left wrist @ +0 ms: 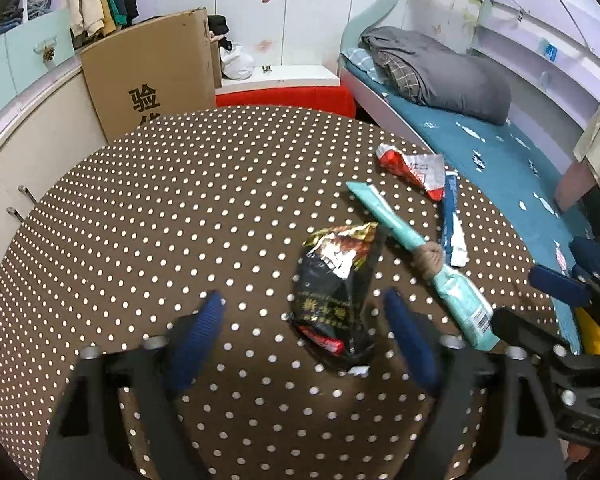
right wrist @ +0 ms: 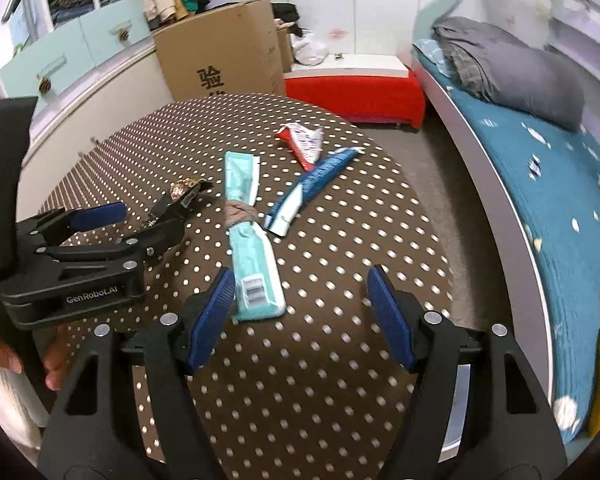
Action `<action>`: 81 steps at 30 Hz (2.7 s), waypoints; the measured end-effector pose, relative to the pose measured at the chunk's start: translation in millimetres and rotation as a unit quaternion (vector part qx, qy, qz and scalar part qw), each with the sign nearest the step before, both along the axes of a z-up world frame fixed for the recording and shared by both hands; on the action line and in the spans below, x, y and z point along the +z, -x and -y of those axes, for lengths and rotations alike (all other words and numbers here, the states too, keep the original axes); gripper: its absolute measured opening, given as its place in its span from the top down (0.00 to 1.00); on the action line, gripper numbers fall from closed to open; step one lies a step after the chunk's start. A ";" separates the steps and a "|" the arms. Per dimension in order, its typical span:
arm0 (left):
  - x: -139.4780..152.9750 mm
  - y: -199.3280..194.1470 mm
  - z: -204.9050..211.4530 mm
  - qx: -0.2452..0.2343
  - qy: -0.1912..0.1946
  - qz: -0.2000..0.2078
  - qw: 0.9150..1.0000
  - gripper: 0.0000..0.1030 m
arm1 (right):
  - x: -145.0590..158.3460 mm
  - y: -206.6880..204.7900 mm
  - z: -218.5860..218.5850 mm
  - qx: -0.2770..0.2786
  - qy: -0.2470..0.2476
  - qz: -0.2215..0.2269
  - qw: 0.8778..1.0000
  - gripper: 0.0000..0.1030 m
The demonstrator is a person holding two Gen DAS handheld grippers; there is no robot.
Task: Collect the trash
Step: 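Grasp the black snack packet with the left gripper while the right grasps the teal toothpaste tube, then carry the black packet and toothpaste tube over the blue bucket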
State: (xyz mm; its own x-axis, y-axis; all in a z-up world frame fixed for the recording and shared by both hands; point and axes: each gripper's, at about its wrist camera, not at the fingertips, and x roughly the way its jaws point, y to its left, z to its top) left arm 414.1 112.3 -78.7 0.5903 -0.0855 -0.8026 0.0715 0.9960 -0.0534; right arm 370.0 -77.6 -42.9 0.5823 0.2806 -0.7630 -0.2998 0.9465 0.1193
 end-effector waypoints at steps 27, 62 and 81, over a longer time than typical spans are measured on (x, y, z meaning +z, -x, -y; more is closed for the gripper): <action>7.6 79.8 -21.5 0.036 0.007 0.008 0.999 0.71 | -1.1 43.4 -9.9 0.049 -0.019 -0.025 0.998 0.75; 12.6 97.4 85.4 -0.036 -0.041 0.008 0.998 0.75 | 17.2 99.9 88.3 -0.053 -0.056 -0.007 0.997 0.75; 14.2 112.7 220.0 -0.150 -0.039 0.014 0.988 0.75 | 7.5 133.1 188.3 -0.162 -0.063 -0.016 0.985 0.75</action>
State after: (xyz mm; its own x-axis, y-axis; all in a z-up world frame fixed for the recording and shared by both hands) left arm 301.5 -107.7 -64.6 0.5698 -0.1984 -0.7975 0.3638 0.9310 0.0283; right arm 236.9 -265.9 -35.4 0.6330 0.1769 -0.7536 0.0223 0.9690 0.2461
